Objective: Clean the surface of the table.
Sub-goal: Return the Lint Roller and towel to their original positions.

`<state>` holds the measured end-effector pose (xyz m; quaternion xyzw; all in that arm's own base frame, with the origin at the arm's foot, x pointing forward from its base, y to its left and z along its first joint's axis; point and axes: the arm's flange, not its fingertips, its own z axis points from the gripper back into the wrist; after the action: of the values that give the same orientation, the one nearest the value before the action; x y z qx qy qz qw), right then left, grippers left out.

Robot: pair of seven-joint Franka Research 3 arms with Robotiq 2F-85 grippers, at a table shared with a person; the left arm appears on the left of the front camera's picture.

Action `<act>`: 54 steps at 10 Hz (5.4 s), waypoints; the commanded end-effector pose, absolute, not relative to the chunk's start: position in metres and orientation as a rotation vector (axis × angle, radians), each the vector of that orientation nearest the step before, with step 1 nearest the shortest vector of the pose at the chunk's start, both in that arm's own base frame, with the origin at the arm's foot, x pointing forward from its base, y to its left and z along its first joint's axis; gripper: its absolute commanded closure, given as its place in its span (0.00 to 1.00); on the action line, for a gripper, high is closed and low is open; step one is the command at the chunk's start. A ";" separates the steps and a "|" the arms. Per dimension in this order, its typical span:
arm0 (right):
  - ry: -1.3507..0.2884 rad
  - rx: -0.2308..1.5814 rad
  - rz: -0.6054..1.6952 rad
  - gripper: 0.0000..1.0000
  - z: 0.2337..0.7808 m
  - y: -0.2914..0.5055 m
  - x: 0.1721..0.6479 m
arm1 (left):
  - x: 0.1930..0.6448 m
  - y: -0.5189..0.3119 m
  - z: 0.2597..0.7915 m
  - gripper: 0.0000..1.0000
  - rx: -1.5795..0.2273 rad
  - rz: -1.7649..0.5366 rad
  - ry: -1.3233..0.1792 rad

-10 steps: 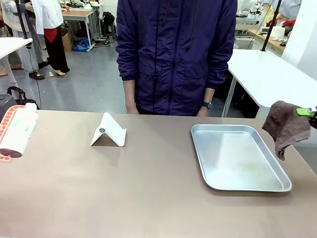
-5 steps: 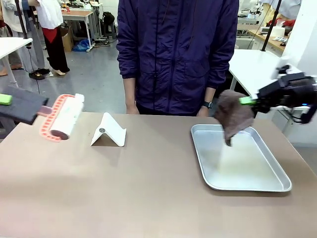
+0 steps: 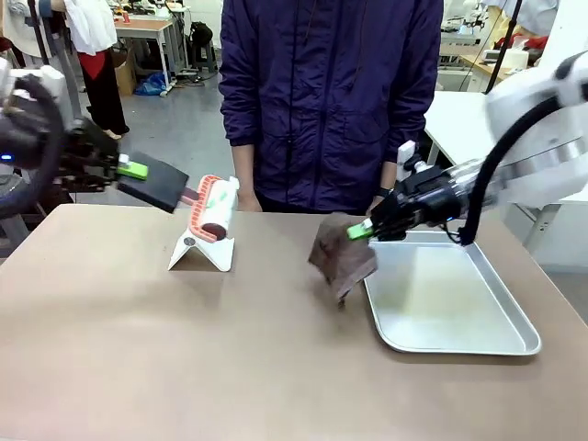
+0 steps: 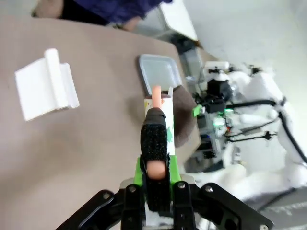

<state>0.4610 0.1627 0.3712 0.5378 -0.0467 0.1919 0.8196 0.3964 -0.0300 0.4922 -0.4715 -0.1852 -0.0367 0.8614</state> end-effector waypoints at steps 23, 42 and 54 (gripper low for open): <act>-0.206 0.791 0.231 0.94 0.307 0.225 0.518 | 0.511 -0.110 0.429 0.78 -0.548 0.164 -0.319; -0.168 0.815 0.186 0.94 0.288 0.220 0.524 | 0.551 -0.091 0.419 0.78 -0.511 0.091 -0.189; -0.219 0.867 0.184 0.00 0.309 0.196 0.519 | 0.471 -0.057 0.464 0.00 -0.680 -0.010 -0.286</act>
<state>0.5249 0.2097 0.2977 0.4066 -0.0880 0.0939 0.9045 0.5031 -0.0728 0.4596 -0.2954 -0.1335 0.0283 0.9456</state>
